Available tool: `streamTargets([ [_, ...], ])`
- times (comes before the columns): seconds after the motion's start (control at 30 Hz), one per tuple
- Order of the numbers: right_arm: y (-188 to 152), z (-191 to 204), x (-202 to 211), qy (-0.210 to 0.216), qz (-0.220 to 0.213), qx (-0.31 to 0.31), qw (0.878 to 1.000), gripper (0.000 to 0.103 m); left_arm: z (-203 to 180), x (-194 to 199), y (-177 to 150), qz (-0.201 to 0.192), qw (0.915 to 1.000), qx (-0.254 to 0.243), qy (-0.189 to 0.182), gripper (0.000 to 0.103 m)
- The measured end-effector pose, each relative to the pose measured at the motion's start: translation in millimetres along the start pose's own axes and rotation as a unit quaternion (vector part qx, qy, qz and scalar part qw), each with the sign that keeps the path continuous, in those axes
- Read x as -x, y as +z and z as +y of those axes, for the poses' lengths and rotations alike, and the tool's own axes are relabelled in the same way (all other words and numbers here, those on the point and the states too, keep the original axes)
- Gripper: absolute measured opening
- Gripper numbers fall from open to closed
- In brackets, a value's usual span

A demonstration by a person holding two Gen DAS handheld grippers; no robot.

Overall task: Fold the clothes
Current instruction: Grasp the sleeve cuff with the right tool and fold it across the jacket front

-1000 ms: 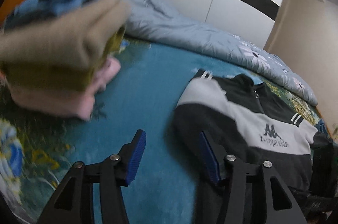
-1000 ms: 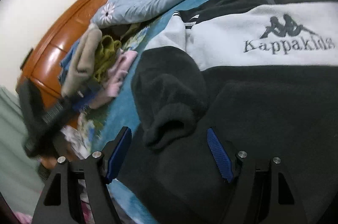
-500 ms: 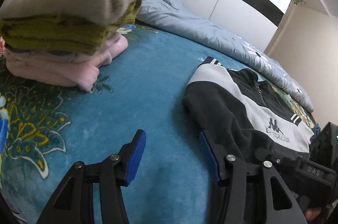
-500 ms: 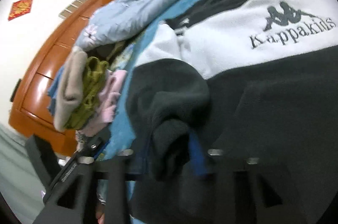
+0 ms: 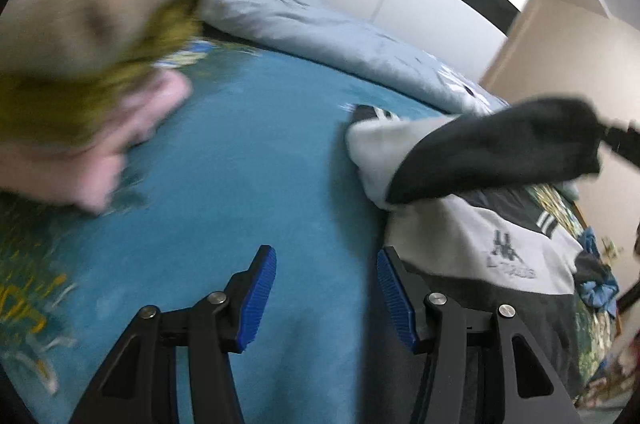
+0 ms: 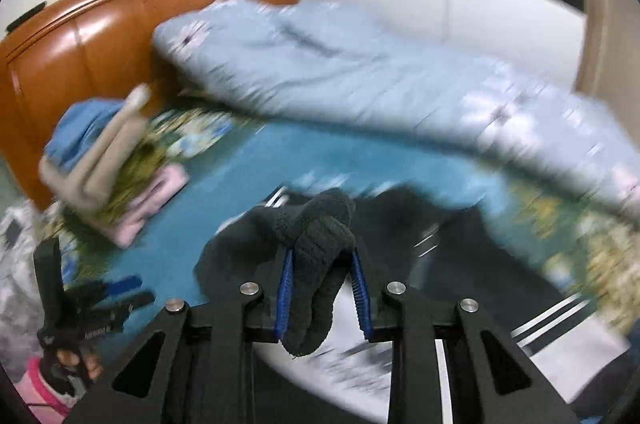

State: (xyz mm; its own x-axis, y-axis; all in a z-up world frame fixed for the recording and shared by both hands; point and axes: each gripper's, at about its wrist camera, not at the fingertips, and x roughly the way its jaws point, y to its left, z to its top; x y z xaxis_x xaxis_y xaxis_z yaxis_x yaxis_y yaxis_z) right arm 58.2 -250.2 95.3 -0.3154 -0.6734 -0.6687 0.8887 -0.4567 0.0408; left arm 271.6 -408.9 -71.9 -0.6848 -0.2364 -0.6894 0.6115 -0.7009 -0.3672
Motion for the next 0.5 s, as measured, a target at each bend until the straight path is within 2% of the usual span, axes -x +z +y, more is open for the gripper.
streamTargets([
  [0.07, 17, -20, 18, -0.034, -0.025, 0.009, 0.999, 0.028, -22, -18, 9, 0.024, 0.9991, -0.025, -0.025, 0.057],
  [0.13, 20, -35, 24, -0.056, -0.029, 0.026, 0.998, 0.028, -42, -34, 16, 0.043, 0.9969, -0.052, -0.042, 0.057],
  [0.2, 15, -57, 21, -0.073, -0.013, 0.038, 0.997, 0.028, -55, -46, 24, 0.051, 0.9956, -0.067, -0.041, 0.057],
  [0.27, -4, -87, 3, -0.093, 0.019, 0.014, 0.995, 0.028, -60, -58, 32, 0.059, 0.9952, -0.062, -0.048, 0.057],
  [0.37, -38, -135, -27, -0.125, 0.067, -0.040, 0.989, 0.028, -65, -77, 38, 0.069, 0.9945, -0.074, -0.025, 0.057],
  [0.5, -85, -189, -62, -0.125, 0.107, -0.149, 0.975, 0.028, -67, -102, 39, 0.089, 0.9918, -0.089, 0.022, 0.057],
])
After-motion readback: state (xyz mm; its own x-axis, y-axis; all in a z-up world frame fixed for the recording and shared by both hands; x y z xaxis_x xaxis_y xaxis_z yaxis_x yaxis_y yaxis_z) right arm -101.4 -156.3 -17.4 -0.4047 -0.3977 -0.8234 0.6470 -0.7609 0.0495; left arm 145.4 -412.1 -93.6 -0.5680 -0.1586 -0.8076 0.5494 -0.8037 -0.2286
